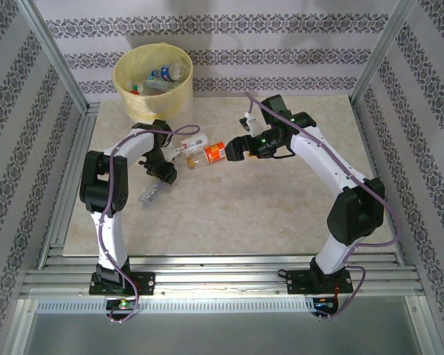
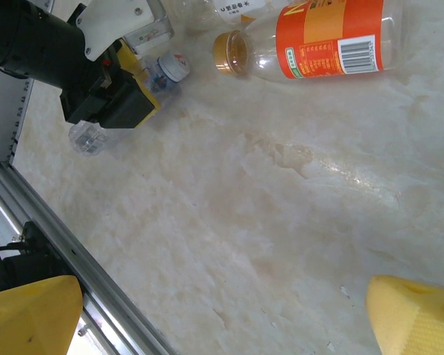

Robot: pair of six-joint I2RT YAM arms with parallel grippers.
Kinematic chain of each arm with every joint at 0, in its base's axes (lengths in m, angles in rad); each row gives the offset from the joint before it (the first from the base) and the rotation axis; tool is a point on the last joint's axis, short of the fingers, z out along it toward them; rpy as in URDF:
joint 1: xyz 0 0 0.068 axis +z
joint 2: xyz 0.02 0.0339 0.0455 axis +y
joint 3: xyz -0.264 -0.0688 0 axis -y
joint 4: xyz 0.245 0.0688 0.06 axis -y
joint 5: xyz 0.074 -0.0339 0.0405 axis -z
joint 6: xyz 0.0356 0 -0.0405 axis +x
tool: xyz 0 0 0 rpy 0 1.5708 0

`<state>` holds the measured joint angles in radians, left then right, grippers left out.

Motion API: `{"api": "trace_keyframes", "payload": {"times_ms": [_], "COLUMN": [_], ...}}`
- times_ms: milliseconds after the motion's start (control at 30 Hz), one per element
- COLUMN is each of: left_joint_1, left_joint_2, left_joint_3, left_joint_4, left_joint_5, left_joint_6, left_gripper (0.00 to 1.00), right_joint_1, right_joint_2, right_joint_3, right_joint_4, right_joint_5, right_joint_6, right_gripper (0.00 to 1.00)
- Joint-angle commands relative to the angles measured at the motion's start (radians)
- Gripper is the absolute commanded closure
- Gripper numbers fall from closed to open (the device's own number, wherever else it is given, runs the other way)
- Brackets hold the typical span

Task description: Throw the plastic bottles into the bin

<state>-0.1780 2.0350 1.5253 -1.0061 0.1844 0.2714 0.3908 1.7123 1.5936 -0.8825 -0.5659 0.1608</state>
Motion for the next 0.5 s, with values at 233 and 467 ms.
{"api": "trace_keyframes", "payload": {"times_ms": [233,467], "left_joint_1": [-0.012,-0.011], "left_joint_2": [-0.109,-0.174], "left_joint_3": [-0.059,-0.087], "left_joint_4": [0.020,0.029], "left_joint_5": [0.060,0.077], "left_joint_6": [-0.101,-0.128], "left_gripper": [0.78,0.78], "right_joint_1": [0.000,0.000], "right_joint_2": [-0.050,-0.056], "right_joint_3": [-0.060,-0.066], "right_joint_4": [0.026,0.029], "right_joint_5": [0.003,-0.006], "right_joint_6": [-0.006,-0.008], "right_gripper": [0.02,0.02]}}
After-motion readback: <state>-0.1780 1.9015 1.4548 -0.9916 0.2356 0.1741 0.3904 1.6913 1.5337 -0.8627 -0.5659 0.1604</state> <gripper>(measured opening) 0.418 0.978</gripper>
